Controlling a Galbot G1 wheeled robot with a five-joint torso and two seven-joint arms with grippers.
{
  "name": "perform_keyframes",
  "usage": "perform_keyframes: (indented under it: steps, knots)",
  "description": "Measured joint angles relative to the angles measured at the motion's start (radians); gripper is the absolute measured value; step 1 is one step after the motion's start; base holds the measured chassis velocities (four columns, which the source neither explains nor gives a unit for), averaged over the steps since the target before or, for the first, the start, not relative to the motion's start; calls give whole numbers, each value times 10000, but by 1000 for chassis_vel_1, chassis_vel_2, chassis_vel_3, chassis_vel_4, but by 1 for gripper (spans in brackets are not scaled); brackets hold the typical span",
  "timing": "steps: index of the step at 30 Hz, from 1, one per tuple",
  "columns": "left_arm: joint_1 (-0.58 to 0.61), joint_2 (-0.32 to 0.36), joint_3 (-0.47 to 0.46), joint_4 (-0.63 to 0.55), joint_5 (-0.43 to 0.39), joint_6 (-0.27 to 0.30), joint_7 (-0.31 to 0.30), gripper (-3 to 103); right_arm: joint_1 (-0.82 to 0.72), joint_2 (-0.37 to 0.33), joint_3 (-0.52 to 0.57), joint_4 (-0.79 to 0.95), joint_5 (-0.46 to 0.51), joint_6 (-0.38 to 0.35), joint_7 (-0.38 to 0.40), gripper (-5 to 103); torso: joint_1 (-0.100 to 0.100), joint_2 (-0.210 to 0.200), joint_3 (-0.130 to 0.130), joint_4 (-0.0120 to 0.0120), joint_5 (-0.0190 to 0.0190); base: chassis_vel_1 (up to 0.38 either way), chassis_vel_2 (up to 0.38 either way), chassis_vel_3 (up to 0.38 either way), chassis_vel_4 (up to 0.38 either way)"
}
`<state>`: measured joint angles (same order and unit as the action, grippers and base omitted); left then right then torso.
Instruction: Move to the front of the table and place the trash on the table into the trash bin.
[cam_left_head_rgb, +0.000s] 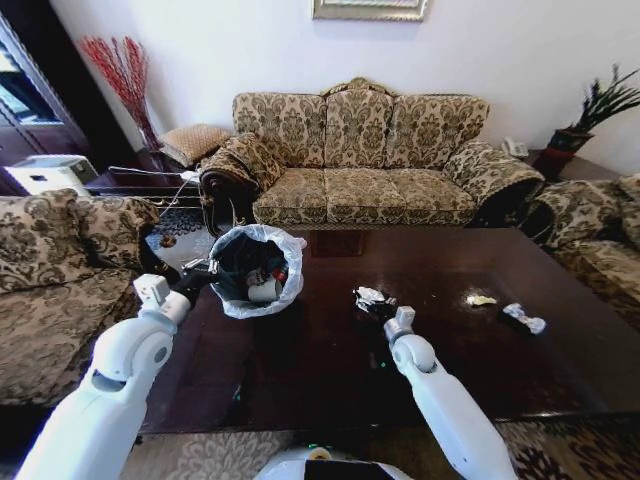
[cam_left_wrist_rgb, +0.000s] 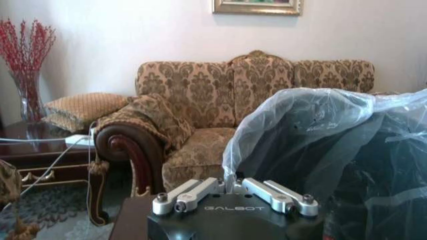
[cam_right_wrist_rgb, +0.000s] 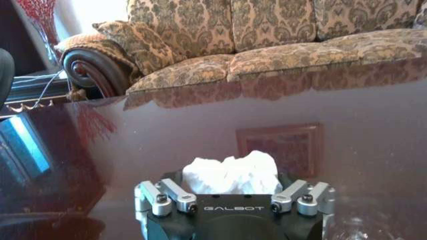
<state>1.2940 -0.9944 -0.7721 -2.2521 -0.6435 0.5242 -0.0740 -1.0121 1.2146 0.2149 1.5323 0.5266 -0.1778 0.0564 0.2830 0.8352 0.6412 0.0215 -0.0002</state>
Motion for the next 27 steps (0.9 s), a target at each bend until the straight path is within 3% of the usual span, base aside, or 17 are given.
perform_keyframes:
  steps: [5,6,8,17,19,20,21,23,24,27]
  knots:
    - [-17,-24,14,37,0,-1,-1,1,135,125,-26,-214,-122,27,-87,74,2,-1,1,3,1,0,0,0,0]
    - [-17,-28,14,46,0,-5,-1,1,157,152,-25,-232,-174,37,-88,63,3,-1,1,3,1,0,0,0,0]
    - [-18,-28,14,53,-1,-6,-1,1,157,157,-26,-232,-199,41,-87,63,2,-1,1,3,1,0,0,0,0]
    - [-66,-67,63,103,3,-31,21,1,128,94,26,-200,-489,190,-80,25,2,-1,1,2,1,0,0,0,0]
    - [-71,-90,78,102,9,-31,25,1,120,67,35,-137,-552,233,-46,25,2,-1,1,2,3,0,0,0,0]
    - [-72,-111,86,103,15,-32,26,1,90,10,40,44,-706,325,34,14,2,-1,1,2,4,0,0,0,0]
    - [-72,-118,87,101,17,-33,26,1,62,-36,41,204,-819,382,81,14,2,-1,1,2,5,0,0,0,0]
    - [-71,-133,86,92,23,-33,26,1,-76,-302,41,1342,-1225,504,239,4,2,-1,1,1,2,0,0,0,0]
    - [-71,-133,86,92,23,-33,26,1,-76,-302,41,1342,-1225,504,239,4,2,-1,1,1,2,0,0,0,0]
    - [-68,-198,107,86,79,-35,57,1,64,-813,-55,3871,-812,99,633,1,2,0,0,2,0,0,0,0,0]
